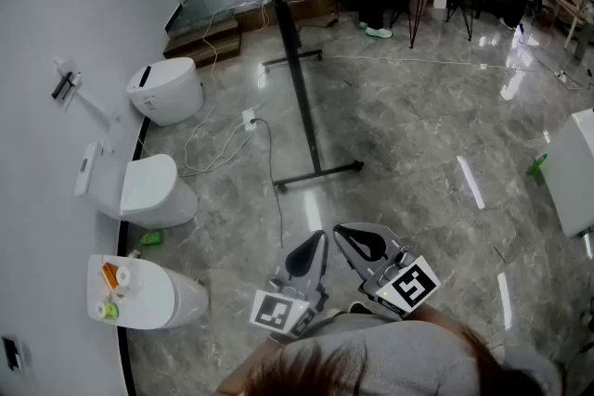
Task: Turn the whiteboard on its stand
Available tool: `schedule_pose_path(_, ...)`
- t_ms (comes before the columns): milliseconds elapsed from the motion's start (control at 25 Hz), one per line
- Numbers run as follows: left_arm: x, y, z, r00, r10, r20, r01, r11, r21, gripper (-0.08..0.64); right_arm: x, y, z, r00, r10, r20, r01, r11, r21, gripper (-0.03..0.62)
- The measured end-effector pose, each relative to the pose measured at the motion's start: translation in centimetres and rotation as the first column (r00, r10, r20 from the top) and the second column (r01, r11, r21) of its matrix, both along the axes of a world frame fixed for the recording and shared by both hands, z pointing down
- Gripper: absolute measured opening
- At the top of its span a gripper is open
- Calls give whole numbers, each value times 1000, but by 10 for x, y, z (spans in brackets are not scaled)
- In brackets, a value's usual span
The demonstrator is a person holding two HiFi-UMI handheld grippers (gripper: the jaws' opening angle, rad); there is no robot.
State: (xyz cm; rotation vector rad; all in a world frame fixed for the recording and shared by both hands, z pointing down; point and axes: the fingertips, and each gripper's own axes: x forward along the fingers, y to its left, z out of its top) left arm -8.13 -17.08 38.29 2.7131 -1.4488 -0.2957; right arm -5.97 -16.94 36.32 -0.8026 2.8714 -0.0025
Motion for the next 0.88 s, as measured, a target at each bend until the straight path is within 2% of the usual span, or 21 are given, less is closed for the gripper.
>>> schedule_pose_path(320,-5,-1,-2,1000,-14,2,14,1000,0,-3,-6,1,-1,1000,-14,-13,14,1000,1,5)
schedule_pose_path(600,-1,-5,0,1000,3,6,-3,1000,-6,-3,-2,-3,-3,1000,9,-13,-9,1000,19,5)
schedule_pose_path(880,-3,-13,6,999,-33,-18,33,999,-26,-5,3,-9,-1,1000,-10,14,10,1000,22,5)
